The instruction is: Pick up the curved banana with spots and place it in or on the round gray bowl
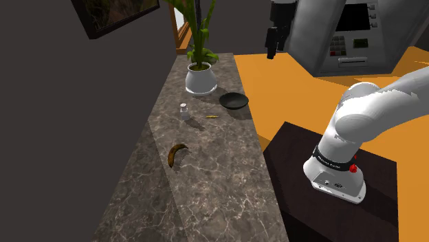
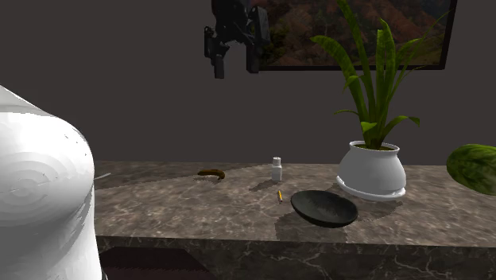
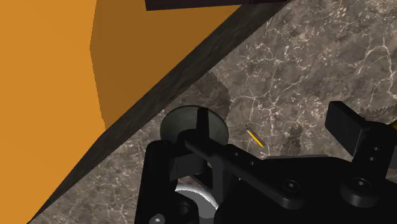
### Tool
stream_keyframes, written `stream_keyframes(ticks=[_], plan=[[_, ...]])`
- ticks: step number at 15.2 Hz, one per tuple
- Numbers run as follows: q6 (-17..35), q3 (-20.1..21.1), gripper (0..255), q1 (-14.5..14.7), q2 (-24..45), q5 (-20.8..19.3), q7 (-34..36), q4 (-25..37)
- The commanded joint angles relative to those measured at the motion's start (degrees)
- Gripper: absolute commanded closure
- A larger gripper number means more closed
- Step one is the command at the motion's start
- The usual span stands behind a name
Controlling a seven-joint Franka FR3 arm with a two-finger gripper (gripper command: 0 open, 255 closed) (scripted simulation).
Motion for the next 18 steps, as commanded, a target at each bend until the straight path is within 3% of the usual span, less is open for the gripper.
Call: stream_keyframes(ticks=[1, 10, 18], plan=[[0.00, 0.00, 0, 0.00, 0.00, 0.00, 0.00, 0.00], [9.86, 12.25, 0, 0.97, 1.46, 7.65, 19.95, -8.41], [20.58, 23.81, 0, 1.01, 11.04, 12.56, 37.71, -9.13]])
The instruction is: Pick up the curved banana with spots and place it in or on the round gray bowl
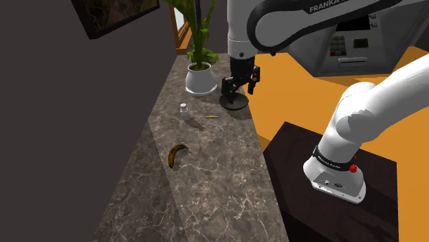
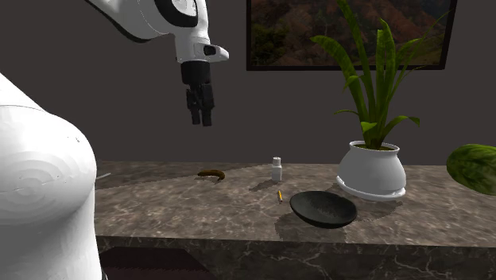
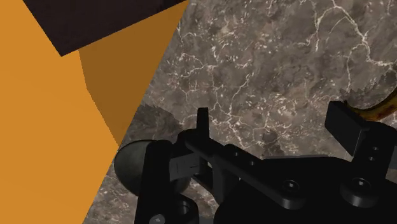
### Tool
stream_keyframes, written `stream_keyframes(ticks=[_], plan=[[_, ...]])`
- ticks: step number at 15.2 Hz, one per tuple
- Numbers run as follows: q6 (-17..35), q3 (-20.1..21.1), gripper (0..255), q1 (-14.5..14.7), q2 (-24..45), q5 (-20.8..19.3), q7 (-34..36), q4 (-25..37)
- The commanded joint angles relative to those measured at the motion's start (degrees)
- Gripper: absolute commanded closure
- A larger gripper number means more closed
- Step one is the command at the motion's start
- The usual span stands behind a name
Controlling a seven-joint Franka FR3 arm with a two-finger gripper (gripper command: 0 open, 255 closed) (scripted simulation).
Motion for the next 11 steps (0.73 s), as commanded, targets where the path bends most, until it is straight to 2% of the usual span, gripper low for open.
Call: stream_keyframes(ticks=[1, 6, 11], plan=[[2.66, 2.85, 0, -0.33, 3.08, 0.69, 4.66, 0.59], [9.25, 10.13, 0, -2.18, 13.03, -0.10, 16.65, 3.98], [14.57, 16.81, 0, -4.86, 25.34, -5.70, 30.57, 9.75]])
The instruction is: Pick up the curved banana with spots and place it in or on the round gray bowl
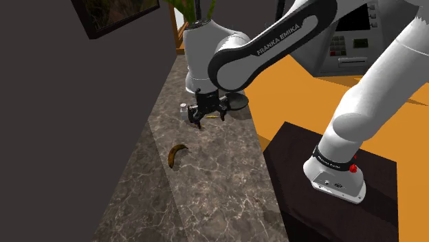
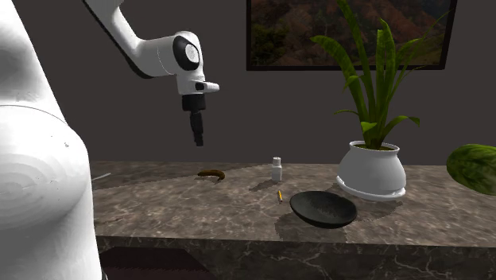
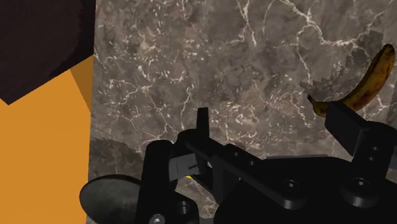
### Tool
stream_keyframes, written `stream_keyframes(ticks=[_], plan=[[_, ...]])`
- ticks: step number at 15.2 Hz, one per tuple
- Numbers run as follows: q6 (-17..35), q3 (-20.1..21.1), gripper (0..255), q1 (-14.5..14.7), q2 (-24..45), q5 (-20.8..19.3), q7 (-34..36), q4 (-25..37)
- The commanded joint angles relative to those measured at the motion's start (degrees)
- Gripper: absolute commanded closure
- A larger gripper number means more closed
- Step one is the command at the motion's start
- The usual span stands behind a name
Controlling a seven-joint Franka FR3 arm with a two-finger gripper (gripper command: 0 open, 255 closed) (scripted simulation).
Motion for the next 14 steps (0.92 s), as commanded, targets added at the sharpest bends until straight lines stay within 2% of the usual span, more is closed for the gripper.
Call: stream_keyframes(ticks=[1, 4, 6, 10, 14], plan=[[1.83, 2.29, 0, -0.74, 4.82, -2.94, 6.23, 2.15], [3.32, 4.44, 0, -1.07, 13.60, -9.61, 15.94, 7.09], [3.55, 4.67, 0, -0.18, 19.60, -14.42, 22.27, 10.90], [2.70, 2.10, 0, 4.35, 30.80, -22.30, 32.76, 19.61], [0.87, -1.46, 0, 9.59, 40.92, -27.24, 40.10, 29.67]])
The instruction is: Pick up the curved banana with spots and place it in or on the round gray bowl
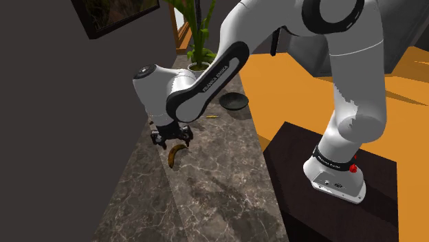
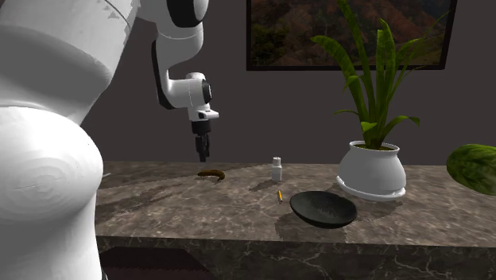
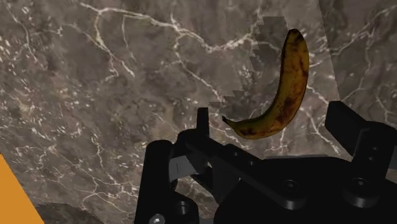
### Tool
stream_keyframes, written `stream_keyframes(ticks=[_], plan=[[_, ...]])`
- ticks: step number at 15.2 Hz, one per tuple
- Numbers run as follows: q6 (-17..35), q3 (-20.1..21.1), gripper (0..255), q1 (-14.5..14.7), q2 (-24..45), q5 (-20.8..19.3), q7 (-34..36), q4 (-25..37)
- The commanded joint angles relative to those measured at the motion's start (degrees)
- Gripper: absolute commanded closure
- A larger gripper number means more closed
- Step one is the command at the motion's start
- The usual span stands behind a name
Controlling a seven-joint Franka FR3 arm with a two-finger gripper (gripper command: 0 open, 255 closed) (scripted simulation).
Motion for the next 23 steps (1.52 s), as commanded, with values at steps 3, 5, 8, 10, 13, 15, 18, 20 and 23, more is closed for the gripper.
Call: stream_keyframes(ticks=[3, 5, 8, 10, 13, 15, 18, 20, 23], plan=[[-1.98, -3.14, 0, 4.65, 8.68, -3.20, 5.25, 9.65], [-0.90, -3.57, 0, 4.80, 9.48, -3.74, 5.57, 9.30], [0.67, -4.20, 0, 5.02, 10.75, -4.60, 6.07, 8.88], [1.98, -4.77, 0, 5.24, 11.89, -5.35, 6.50, 8.62], [1.99, -4.78, 0, 5.24, 11.89, -5.35, 6.50, 8.62], [1.98, -4.78, 0, 5.24, 11.89, -5.35, 6.50, 8.62], [1.98, -4.77, 0, 5.24, 11.88, -5.34, 6.49, 8.62], [1.98, -4.77, 255, 5.24, 11.88, -5.34, 6.49, 8.62], [1.97, -4.77, 255, 5.24, 11.88, -5.34, 6.49, 8.62]])
